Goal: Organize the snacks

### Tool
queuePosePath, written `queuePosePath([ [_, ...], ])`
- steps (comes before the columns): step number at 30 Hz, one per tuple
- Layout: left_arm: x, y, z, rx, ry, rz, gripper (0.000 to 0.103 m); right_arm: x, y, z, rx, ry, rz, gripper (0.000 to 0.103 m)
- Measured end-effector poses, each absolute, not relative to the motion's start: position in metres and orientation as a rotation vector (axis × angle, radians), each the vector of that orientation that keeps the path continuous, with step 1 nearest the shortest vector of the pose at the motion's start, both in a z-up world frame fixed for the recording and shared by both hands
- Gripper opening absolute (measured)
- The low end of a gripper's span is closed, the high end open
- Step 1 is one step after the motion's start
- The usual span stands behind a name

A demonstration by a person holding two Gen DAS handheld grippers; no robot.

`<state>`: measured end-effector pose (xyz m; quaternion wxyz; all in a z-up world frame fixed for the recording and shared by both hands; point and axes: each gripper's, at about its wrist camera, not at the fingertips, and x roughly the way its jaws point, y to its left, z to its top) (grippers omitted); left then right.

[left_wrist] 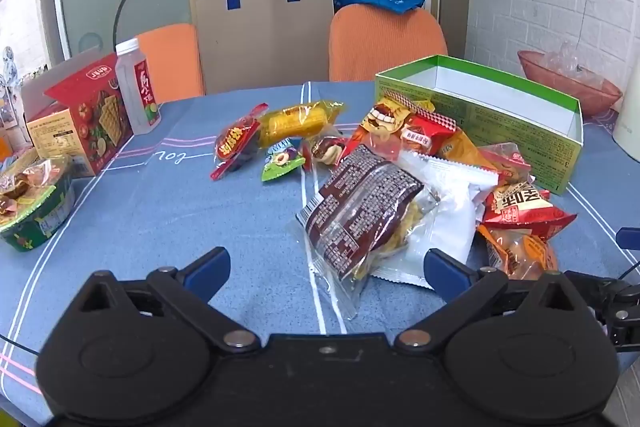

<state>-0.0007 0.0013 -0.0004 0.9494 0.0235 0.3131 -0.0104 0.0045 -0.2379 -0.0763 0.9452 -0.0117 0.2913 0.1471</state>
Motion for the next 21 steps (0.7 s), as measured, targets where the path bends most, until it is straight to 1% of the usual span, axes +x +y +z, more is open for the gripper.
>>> queuePosePath([
  [21,-0.007,-0.009,-0.001,0.061,0.642,-0.031,0.103,-0.005,-0.238,-0.076,-0.026,0.562,0.299,0.103],
])
